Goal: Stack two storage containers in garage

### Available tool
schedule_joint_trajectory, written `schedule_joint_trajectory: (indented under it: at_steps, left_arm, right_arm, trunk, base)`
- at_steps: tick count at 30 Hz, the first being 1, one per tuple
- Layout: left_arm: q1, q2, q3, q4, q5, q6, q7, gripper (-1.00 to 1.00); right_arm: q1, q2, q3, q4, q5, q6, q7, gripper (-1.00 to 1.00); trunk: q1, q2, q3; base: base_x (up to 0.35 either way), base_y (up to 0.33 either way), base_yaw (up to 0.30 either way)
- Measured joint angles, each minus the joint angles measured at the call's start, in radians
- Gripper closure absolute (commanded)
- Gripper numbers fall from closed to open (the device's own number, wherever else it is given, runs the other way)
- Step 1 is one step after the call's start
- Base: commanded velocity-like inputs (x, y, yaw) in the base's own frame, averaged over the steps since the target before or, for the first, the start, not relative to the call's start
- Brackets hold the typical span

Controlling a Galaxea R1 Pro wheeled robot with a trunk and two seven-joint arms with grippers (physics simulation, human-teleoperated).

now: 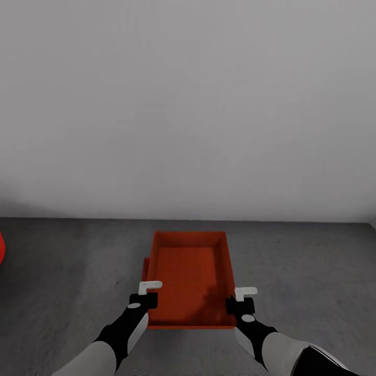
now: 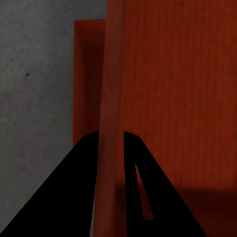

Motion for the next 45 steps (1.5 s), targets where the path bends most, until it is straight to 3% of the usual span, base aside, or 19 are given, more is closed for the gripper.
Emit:
schedule_joint_trajectory:
  at_steps: [25, 45]
  left_arm:
    - [0.000, -0.001, 0.001, 0.000, -0.003, 0.000, 0.000, 1.00]
    - [0.000, -0.003, 0.004, -0.001, -0.006, 0.000, 0.000, 1.00]
  right_arm:
    - [0.000, -0.001, 0.004, 0.001, -0.006, -0.001, 0.003, 1.00]
    - [-0.001, -0.002, 0.003, 0.001, -0.005, -0.002, 0.004, 1.00]
  trunk:
    - [0.000, 0.000, -0.040]
    - [0.000, 0.000, -0.068]
  base:
    - [0.006, 0.000, 0.000]
    - [0.125, 0.000, 0.000]
